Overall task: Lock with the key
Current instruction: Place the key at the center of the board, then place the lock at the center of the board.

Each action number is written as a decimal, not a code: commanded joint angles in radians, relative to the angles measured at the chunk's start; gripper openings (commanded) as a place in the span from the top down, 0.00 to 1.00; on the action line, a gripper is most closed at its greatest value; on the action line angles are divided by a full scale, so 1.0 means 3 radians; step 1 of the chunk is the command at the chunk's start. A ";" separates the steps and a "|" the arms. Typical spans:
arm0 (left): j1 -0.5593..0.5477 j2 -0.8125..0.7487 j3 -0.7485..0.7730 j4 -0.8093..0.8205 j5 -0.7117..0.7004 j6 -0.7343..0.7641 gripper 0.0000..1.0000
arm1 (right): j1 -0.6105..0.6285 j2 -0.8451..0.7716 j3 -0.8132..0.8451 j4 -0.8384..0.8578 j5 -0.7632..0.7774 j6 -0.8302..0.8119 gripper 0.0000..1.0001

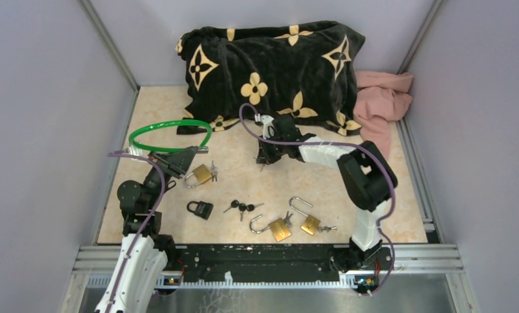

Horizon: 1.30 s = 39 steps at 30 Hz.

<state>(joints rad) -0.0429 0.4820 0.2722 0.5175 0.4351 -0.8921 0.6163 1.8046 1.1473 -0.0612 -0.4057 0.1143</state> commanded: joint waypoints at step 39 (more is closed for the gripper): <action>0.0020 -0.0174 -0.0022 -0.0007 -0.0149 0.0084 1.00 | 0.1030 -0.0978 0.0449 0.2768 -0.0217 -0.0206 0.18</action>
<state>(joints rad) -0.0429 0.4458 0.2657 0.4702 0.3912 -0.8700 0.9028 1.4899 1.1744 0.6621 -0.4793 0.0380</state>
